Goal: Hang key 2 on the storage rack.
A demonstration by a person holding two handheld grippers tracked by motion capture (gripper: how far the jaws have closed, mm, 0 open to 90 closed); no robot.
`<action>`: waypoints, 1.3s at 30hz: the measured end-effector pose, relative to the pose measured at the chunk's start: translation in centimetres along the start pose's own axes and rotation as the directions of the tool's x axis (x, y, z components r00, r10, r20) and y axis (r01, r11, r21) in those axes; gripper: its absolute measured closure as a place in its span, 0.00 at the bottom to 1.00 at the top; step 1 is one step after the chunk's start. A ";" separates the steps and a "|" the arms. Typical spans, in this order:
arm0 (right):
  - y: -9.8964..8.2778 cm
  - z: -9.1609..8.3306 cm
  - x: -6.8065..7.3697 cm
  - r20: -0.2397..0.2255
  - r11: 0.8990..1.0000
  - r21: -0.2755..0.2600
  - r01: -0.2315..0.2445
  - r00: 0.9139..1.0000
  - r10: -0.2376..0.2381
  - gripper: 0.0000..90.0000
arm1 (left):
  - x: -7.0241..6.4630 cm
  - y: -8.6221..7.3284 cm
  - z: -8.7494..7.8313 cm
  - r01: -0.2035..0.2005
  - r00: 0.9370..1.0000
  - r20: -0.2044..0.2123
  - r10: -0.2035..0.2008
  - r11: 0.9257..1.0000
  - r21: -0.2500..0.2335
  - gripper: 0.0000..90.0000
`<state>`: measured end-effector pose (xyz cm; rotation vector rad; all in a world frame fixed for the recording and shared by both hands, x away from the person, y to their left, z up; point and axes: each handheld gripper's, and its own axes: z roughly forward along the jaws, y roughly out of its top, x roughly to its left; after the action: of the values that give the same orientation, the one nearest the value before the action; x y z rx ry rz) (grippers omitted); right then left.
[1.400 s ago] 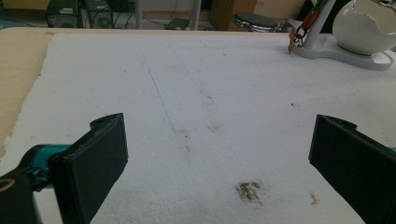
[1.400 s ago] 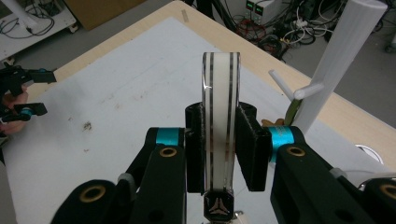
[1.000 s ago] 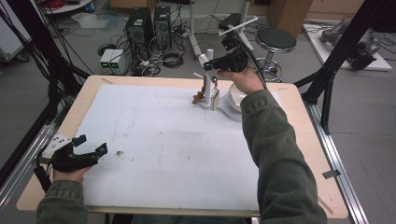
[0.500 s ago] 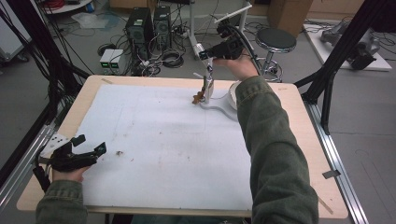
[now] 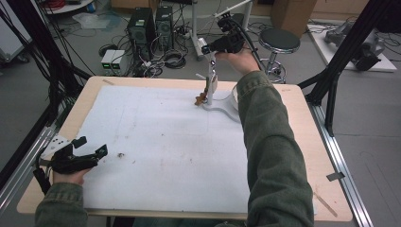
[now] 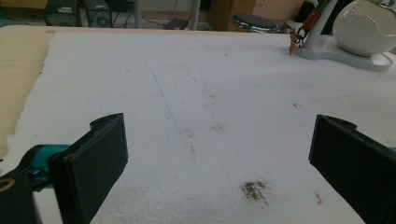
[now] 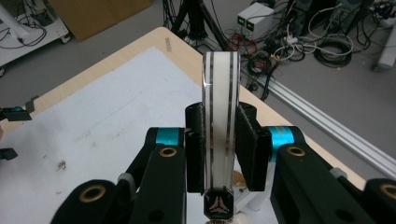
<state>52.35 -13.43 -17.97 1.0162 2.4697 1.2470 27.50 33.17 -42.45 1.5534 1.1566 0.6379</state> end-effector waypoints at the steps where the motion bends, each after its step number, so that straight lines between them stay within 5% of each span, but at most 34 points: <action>1: 0.1 0.0 -0.1 0.005 1.000 -0.001 0.004 1.000 -0.004 0.83 | 0.0 0.0 0.0 0.000 1.000 -0.001 0.000 1.000 0.001 0.06; 13: 0.7 1.2 -0.8 0.069 0.998 0.008 0.055 0.996 -0.056 0.83 | 0.0 0.0 -0.1 0.007 1.000 0.001 -0.007 1.000 -0.005 0.06; 17: 0.6 1.6 -0.8 0.059 0.997 -0.010 0.079 0.995 -0.078 0.83 | 0.1 0.0 -0.1 0.004 1.000 0.000 -0.004 1.000 -0.001 0.06; 31: -0.3 2.7 -1.0 0.077 0.998 -0.024 0.059 0.995 -0.057 0.81 | 0.0 0.0 -0.2 0.004 1.000 0.001 -0.004 1.000 -0.005 0.06; 33: -0.5 2.7 -1.0 0.073 0.998 -0.031 0.050 0.996 -0.048 0.79 | 0.0 0.0 -0.2 0.004 1.000 0.001 -0.004 1.000 -0.005 0.06; 37: -1.1 2.4 -0.8 -0.014 0.994 -0.111 0.013 1.000 -0.014 0.66 | 0.0 0.0 -0.2 0.008 1.000 -0.002 -0.008 1.000 -0.007 0.06; 39: -1.5 2.5 -0.5 -0.033 0.994 -0.107 0.000 0.999 -0.004 0.58 | 0.0 0.0 -0.2 0.009 1.000 -0.001 -0.009 1.000 -0.008 0.06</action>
<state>53.11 -12.77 -20.70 0.9733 2.3974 1.3903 27.36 33.26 -42.38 1.5408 1.1601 0.6373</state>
